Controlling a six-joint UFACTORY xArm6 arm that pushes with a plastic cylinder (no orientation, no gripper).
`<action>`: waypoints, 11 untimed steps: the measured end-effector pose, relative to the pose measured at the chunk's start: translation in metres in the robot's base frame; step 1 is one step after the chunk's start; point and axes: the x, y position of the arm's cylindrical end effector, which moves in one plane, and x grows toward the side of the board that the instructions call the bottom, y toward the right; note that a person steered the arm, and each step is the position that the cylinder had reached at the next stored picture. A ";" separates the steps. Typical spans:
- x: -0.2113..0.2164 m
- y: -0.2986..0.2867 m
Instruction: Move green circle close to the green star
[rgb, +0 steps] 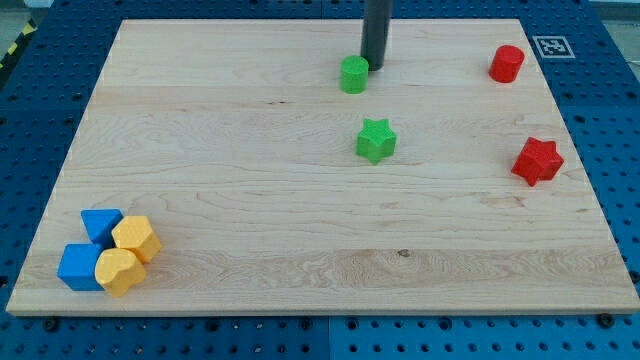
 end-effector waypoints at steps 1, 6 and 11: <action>0.000 -0.027; 0.027 -0.026; 0.065 -0.008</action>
